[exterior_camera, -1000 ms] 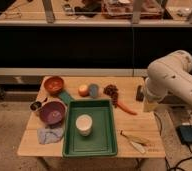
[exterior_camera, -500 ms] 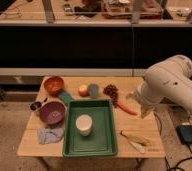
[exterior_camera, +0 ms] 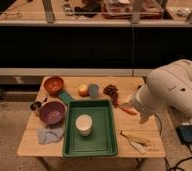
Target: Wipe red bowl with sponge
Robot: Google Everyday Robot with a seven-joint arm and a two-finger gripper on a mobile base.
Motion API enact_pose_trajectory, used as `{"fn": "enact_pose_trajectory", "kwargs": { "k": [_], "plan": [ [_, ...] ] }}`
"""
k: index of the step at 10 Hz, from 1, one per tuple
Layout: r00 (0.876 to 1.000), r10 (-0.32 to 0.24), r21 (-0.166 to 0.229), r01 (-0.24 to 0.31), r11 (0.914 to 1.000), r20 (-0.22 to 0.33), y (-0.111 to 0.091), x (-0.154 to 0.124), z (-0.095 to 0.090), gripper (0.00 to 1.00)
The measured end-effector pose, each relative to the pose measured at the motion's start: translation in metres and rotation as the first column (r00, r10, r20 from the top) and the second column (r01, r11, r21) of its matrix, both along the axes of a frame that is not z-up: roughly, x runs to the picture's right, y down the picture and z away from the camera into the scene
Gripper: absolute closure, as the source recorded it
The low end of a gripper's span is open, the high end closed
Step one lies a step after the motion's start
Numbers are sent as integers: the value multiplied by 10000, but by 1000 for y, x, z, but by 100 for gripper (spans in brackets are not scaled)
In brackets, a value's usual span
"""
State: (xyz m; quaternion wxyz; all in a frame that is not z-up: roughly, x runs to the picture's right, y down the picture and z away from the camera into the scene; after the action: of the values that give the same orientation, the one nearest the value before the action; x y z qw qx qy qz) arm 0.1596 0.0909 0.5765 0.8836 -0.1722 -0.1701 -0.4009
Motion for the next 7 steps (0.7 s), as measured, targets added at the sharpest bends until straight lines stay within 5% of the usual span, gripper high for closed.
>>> {"fn": "enact_pose_trajectory", "kwargs": {
  "k": [3, 4, 5, 7],
  "plan": [
    [9929, -1027, 178, 1018, 9946, 603, -6, -14, 16, 35],
    [9715, -1978, 348, 1949, 9802, 1304, -11, -23, 20, 35],
    [9286, -3129, 588, 3074, 9498, 1995, -19, -34, 24, 35],
    [8645, -4455, 878, 4375, 8949, 2329, -43, -58, 34, 35]
  ]
}}
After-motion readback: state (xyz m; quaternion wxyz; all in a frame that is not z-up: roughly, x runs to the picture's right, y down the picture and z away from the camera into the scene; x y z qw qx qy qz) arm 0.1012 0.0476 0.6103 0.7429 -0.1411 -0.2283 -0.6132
